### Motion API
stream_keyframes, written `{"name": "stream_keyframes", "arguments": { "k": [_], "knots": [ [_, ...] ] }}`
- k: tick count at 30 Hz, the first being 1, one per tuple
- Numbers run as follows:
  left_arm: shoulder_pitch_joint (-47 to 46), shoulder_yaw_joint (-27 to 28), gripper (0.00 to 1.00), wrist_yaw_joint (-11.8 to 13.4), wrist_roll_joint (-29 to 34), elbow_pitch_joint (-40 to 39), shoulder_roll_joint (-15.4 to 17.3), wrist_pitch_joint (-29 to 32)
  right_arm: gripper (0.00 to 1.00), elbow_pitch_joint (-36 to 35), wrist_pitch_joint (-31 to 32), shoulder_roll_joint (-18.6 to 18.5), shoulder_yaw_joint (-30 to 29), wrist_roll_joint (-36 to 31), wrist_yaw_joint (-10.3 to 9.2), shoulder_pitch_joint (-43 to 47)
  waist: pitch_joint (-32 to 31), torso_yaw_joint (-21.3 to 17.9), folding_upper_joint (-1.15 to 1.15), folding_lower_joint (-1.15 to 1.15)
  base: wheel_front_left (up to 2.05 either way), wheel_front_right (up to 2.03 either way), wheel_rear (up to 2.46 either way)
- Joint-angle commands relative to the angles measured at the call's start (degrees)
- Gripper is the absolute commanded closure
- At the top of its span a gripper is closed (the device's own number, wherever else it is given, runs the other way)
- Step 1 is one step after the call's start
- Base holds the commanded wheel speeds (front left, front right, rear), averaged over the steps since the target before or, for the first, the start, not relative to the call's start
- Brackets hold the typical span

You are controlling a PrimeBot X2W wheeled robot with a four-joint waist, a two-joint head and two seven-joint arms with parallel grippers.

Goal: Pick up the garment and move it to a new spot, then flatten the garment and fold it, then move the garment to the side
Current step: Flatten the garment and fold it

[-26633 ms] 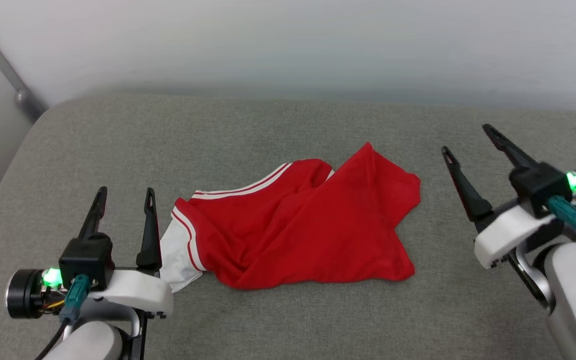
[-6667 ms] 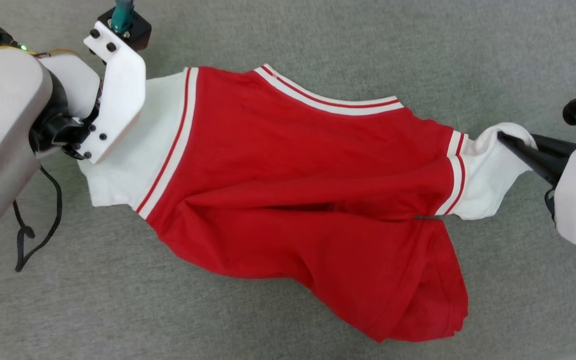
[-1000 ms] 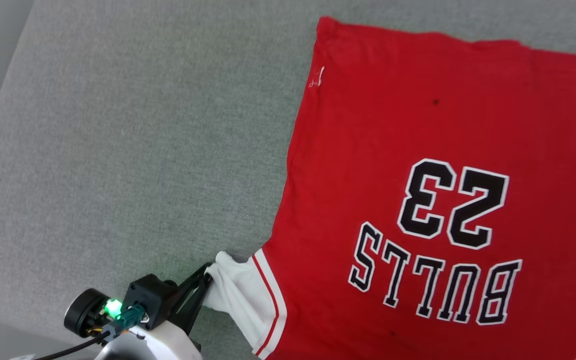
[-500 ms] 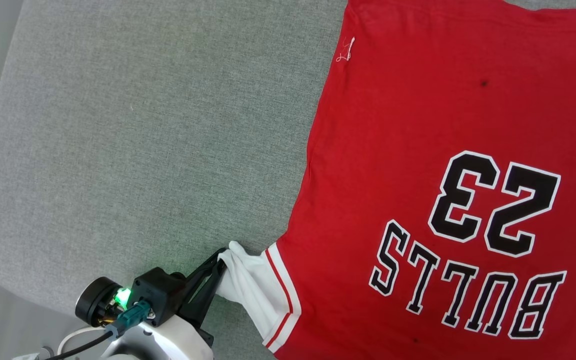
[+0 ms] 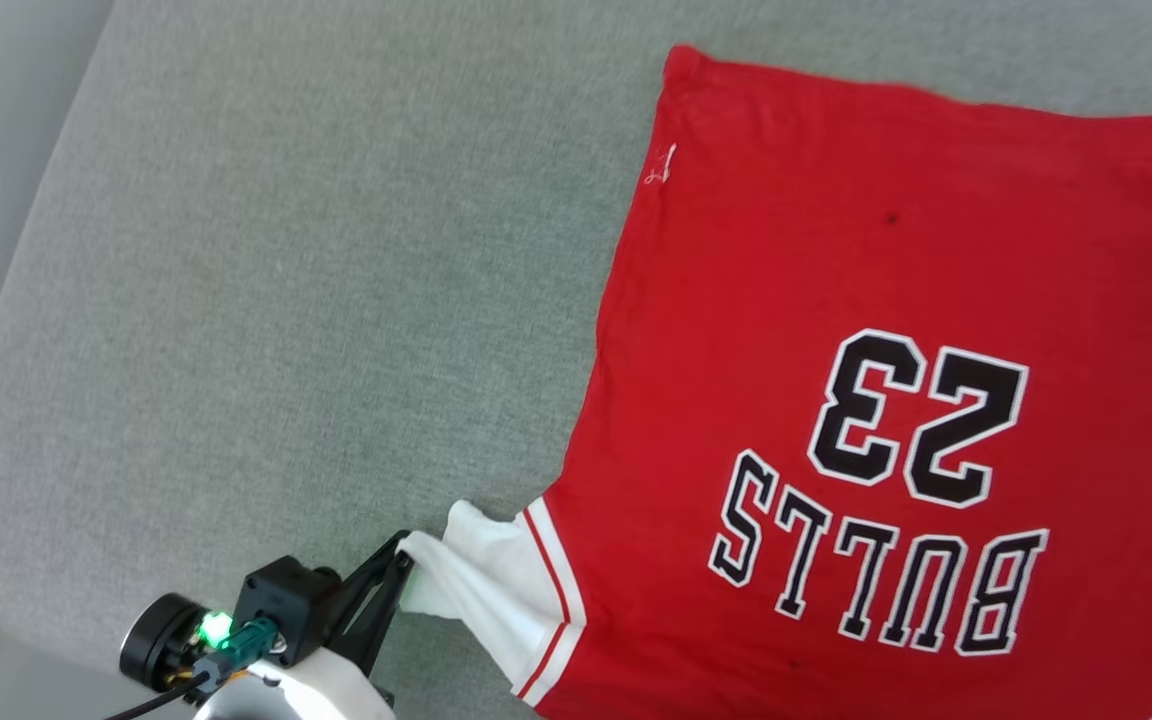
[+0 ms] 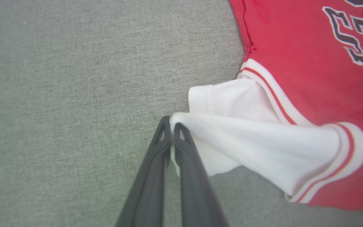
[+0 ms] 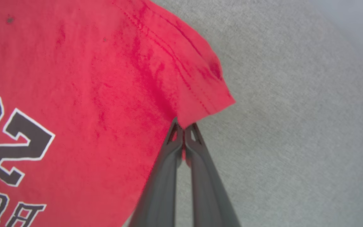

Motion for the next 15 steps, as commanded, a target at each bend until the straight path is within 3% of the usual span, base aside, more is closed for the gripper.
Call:
{"name": "stream_keyframes", "arguments": {
  "k": [1,7,15],
  "knots": [
    [1.08,0.24,1.00,0.42,-0.52,0.09,0.57,-0.19,1.00,-1.00,-0.88,-1.29,1.24,0.51,-0.05,1.04,-4.10,-2.61,0.00,-0.01,0.00,0.00,0.00],
    [4.10,0.78,1.00,1.61,-2.48,-0.26,2.50,-0.78,1.00,-4.49,-4.29,-5.10,4.70,4.61,-0.05,4.29,-10.09,-6.27,0.00,-0.01,0.00,0.00,0.00],
    [8.43,1.12,1.00,2.74,-5.17,-0.47,4.86,-1.40,1.00,-14.22,-9.67,-14.96,7.47,11.80,-0.05,15.38,-15.92,-10.26,0.00,-0.01,0.00,0.00,0.00]
  ]
}}
